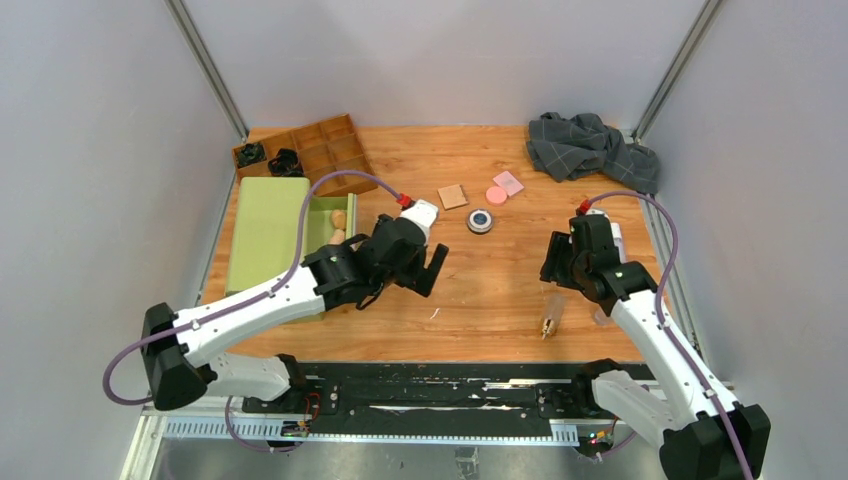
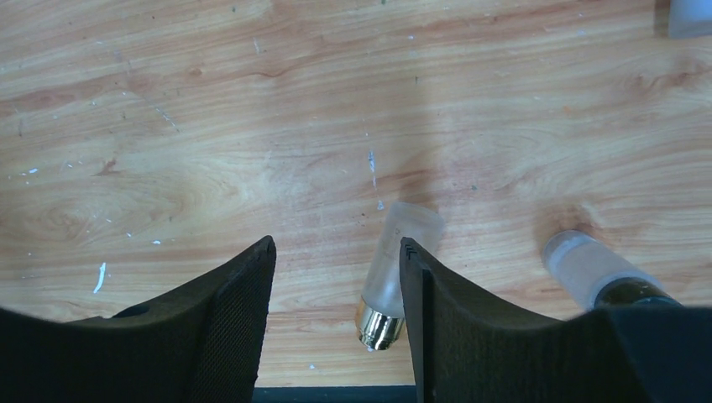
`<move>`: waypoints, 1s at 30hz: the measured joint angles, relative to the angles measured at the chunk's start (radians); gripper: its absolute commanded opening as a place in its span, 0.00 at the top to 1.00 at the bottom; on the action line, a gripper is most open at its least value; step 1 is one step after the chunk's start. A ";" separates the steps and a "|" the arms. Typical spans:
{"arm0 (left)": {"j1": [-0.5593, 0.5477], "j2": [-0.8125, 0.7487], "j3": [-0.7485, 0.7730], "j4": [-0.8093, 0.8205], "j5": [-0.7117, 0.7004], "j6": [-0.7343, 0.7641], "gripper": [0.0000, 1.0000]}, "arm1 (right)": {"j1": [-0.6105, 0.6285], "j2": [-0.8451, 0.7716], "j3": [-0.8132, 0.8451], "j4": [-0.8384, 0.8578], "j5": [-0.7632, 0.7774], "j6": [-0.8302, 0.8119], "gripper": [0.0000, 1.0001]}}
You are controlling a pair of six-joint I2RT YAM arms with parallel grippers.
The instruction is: Organize the makeup
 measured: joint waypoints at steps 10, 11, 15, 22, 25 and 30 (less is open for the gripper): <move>-0.067 0.134 0.036 0.067 0.021 -0.066 0.02 | 0.000 0.041 0.014 -0.052 0.046 0.010 0.38; -0.068 0.158 0.054 0.053 0.004 -0.078 0.02 | 0.000 0.057 0.022 -0.050 0.037 0.008 0.37; -0.068 0.243 0.144 -0.019 -0.047 -0.122 0.02 | 0.011 0.182 0.095 0.005 -0.051 -0.032 0.31; -0.043 0.205 0.224 -0.093 -0.049 -0.172 0.02 | 0.115 0.608 0.412 0.078 -0.068 -0.112 0.16; 0.010 0.124 0.218 -0.108 -0.046 -0.199 0.02 | 0.135 0.757 0.523 0.084 -0.065 -0.140 0.13; 0.101 -0.087 0.141 -0.105 -0.048 -0.227 0.02 | 0.148 0.956 0.680 0.088 -0.057 -0.168 0.14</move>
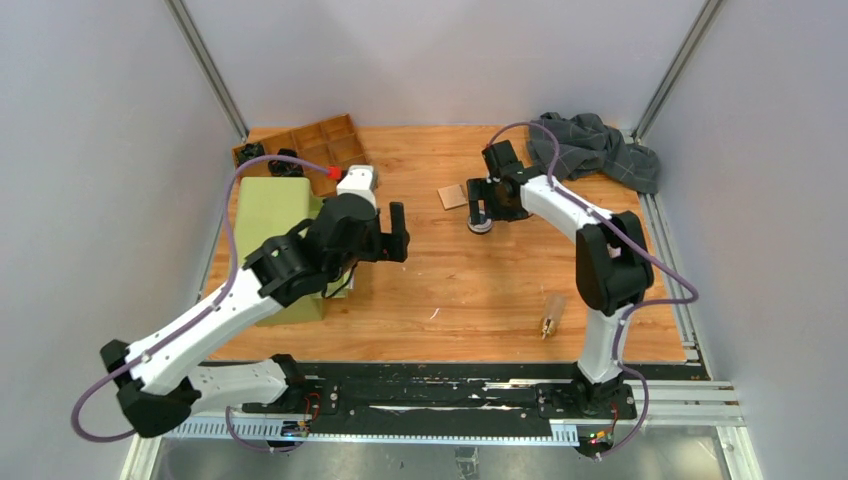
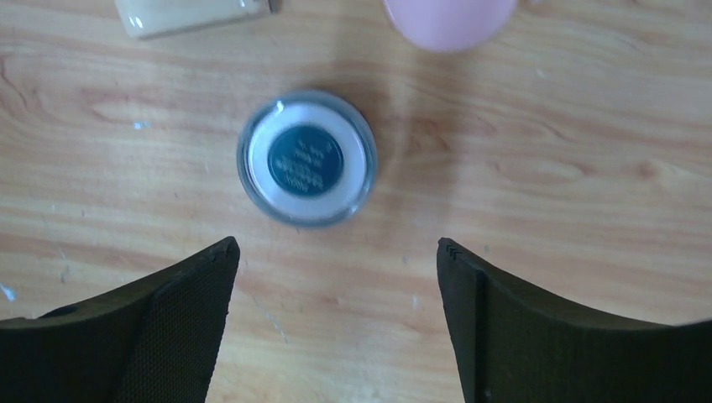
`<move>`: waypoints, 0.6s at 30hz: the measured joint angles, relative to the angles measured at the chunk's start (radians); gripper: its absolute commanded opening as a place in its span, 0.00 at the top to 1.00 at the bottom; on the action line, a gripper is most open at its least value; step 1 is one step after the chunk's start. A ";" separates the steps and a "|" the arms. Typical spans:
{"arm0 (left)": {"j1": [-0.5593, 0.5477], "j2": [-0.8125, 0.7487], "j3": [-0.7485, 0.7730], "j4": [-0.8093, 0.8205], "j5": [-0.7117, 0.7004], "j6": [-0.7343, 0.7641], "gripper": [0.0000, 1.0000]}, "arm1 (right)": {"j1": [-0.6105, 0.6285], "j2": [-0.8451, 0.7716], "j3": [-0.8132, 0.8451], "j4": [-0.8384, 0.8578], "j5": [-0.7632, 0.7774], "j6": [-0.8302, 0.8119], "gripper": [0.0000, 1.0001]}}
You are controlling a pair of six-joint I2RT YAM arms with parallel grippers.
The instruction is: Organize the makeup
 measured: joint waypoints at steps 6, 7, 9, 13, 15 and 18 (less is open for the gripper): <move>0.003 -0.106 -0.032 -0.042 -0.029 -0.016 0.02 | 0.010 0.191 0.158 0.003 0.006 -0.003 0.14; 0.004 -0.108 -0.032 -0.052 -0.037 -0.019 0.02 | 0.011 0.216 0.174 0.002 0.006 -0.003 0.15; 0.006 -0.111 -0.038 -0.064 -0.047 -0.024 0.02 | 0.012 0.264 0.206 -0.007 0.006 -0.003 0.20; 0.007 -0.143 -0.070 -0.079 -0.053 -0.031 0.02 | 0.020 0.307 0.257 -0.015 0.009 -0.006 0.41; 0.007 -0.162 -0.084 -0.086 -0.057 -0.034 0.02 | 0.026 0.307 0.257 -0.021 0.011 -0.006 0.52; 0.007 -0.183 -0.098 -0.092 -0.063 -0.035 0.02 | 0.042 0.303 0.250 -0.018 0.011 0.000 0.58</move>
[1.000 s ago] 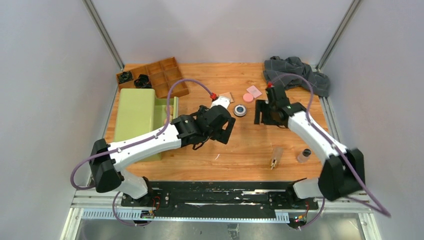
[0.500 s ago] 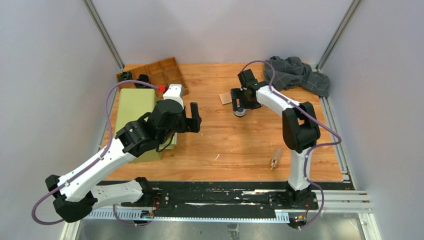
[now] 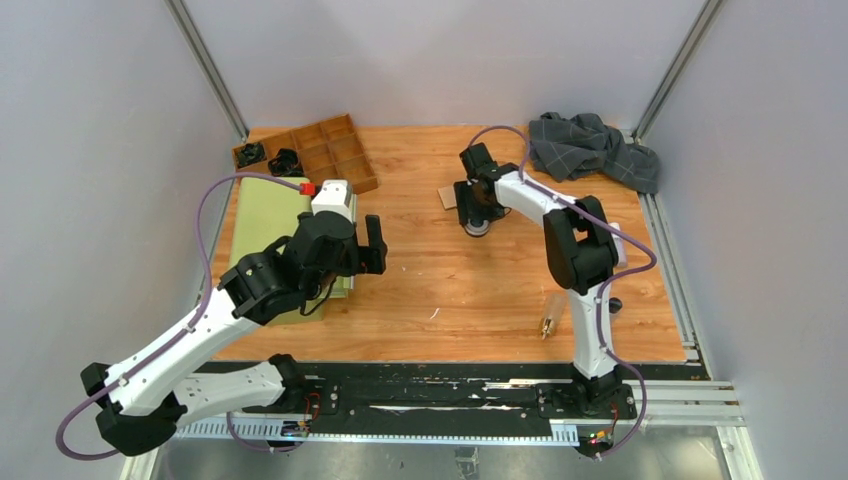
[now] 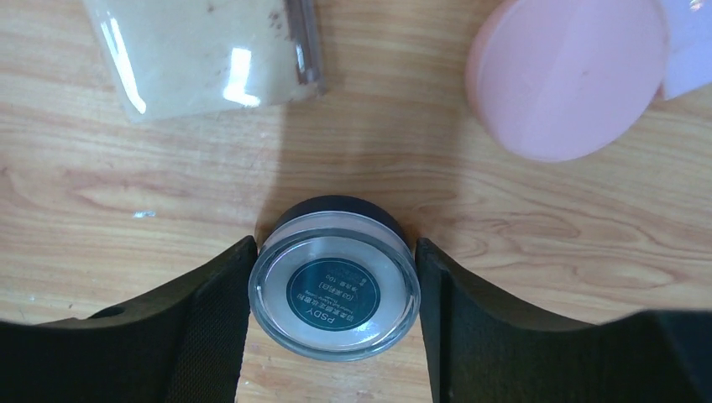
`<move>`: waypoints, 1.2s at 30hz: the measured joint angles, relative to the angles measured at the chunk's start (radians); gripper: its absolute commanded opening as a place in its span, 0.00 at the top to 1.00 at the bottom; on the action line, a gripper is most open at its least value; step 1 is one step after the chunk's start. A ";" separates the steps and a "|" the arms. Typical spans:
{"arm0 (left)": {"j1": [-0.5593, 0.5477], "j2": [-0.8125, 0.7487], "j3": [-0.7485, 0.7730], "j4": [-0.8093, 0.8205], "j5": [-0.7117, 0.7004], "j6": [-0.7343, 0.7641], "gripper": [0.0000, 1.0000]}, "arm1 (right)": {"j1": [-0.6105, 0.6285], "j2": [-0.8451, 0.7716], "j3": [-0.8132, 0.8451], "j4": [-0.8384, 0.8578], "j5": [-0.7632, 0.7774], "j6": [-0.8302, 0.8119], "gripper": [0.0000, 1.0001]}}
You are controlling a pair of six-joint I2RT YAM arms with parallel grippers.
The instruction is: Organize the makeup
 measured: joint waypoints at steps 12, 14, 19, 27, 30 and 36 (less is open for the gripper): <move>0.008 0.022 -0.006 -0.002 -0.026 -0.003 0.02 | 0.311 -0.168 -0.225 0.014 -0.059 0.061 0.20; 0.009 0.037 -0.006 -0.002 -0.022 0.003 0.02 | 0.351 -0.189 -0.244 0.014 -0.072 0.078 0.16; 0.008 0.127 0.013 -0.023 0.012 0.028 0.02 | 0.335 -0.340 -0.325 0.005 -0.064 0.089 0.14; -0.136 0.395 0.107 -0.043 -0.003 0.043 0.02 | -0.027 -0.832 -0.583 -0.002 -0.046 0.078 0.16; -0.191 0.570 0.179 -0.032 0.001 0.045 0.02 | -0.172 -0.967 -0.684 -0.034 -0.029 0.068 0.16; -0.202 0.833 0.232 0.033 0.025 0.042 0.02 | -0.205 -1.122 -0.767 -0.084 -0.019 0.051 0.16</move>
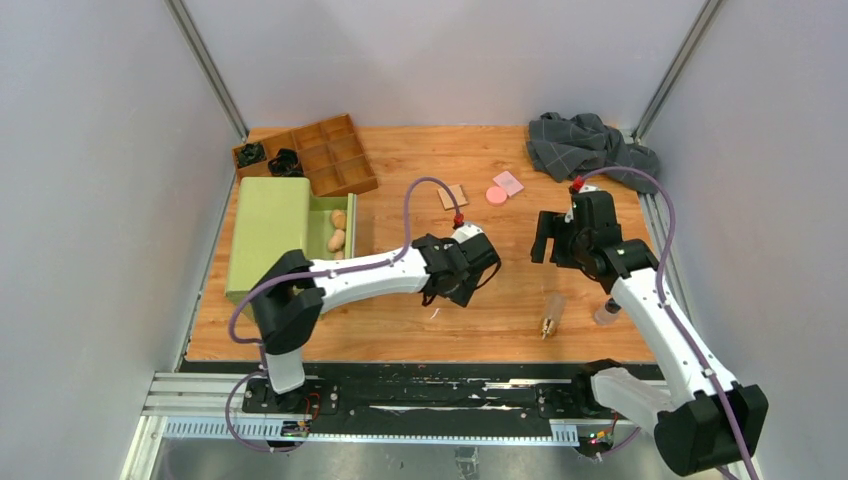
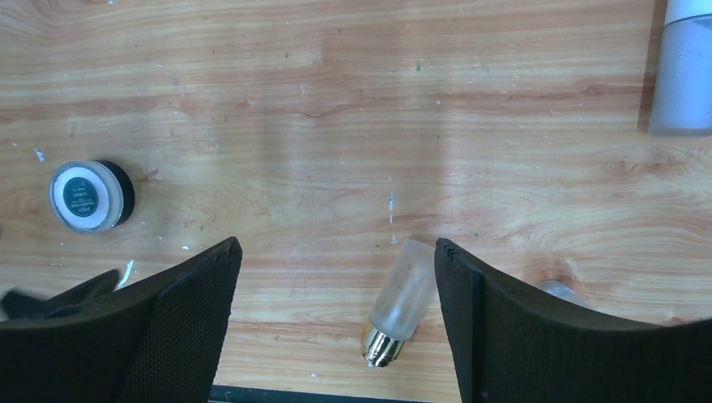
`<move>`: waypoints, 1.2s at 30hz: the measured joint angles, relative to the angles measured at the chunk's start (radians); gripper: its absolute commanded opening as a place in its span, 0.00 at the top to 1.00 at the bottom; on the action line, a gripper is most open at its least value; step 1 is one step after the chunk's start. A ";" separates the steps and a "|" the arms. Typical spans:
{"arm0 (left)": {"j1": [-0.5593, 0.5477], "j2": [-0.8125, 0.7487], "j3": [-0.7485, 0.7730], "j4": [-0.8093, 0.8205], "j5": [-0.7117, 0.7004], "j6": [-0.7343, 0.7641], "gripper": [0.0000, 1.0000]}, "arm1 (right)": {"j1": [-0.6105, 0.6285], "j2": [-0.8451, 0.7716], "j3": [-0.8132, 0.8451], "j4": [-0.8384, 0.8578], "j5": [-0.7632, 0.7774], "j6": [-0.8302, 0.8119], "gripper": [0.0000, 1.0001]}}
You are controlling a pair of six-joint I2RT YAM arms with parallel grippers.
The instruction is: Organize the makeup
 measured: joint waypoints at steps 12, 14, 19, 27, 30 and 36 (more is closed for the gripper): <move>0.103 0.128 -0.009 0.105 0.053 -0.045 0.01 | -0.002 -0.047 -0.008 -0.038 -0.014 -0.002 0.16; 0.122 0.136 -0.019 0.124 0.068 -0.048 0.06 | -0.002 -0.047 -0.009 -0.045 -0.019 -0.002 0.17; 0.145 0.167 -0.040 0.164 0.105 -0.050 0.19 | -0.002 -0.048 -0.009 -0.055 -0.023 -0.002 0.17; 0.158 0.174 -0.042 0.187 0.126 -0.037 0.37 | -0.002 -0.039 -0.009 -0.062 -0.023 -0.005 0.18; 0.158 0.173 -0.042 0.187 0.118 -0.025 0.41 | -0.002 -0.025 -0.008 -0.062 -0.023 -0.005 0.18; 0.163 0.049 -0.047 0.128 0.069 0.014 0.43 | -0.002 -0.003 -0.007 -0.061 -0.028 -0.005 0.19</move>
